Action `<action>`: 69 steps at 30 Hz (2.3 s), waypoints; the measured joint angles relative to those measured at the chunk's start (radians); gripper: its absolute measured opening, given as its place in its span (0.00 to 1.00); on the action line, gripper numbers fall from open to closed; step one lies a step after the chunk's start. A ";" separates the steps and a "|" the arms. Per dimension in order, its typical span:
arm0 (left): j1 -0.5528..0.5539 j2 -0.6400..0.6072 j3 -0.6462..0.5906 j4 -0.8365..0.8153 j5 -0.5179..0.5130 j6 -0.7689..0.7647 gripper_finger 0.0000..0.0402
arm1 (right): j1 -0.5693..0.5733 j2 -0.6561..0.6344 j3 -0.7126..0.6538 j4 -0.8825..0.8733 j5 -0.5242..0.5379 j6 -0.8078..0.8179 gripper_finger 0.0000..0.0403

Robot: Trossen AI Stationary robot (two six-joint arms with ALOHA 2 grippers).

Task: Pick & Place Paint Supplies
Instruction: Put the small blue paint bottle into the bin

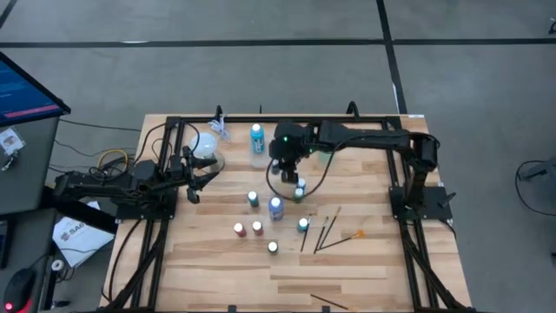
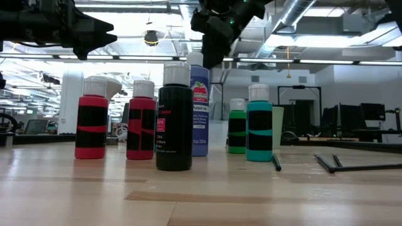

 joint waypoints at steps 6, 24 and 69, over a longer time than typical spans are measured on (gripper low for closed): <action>0.000 0.000 0.000 0.000 0.000 0.000 0.44 | -0.076 0.001 0.044 0.026 0.001 -0.006 0.27; 0.000 0.012 0.001 0.013 -0.004 0.001 0.44 | -0.181 0.200 0.118 0.112 -0.013 0.012 0.27; 0.000 0.027 0.001 0.027 -0.004 0.008 0.44 | -0.234 0.351 0.182 0.121 -0.018 0.068 0.33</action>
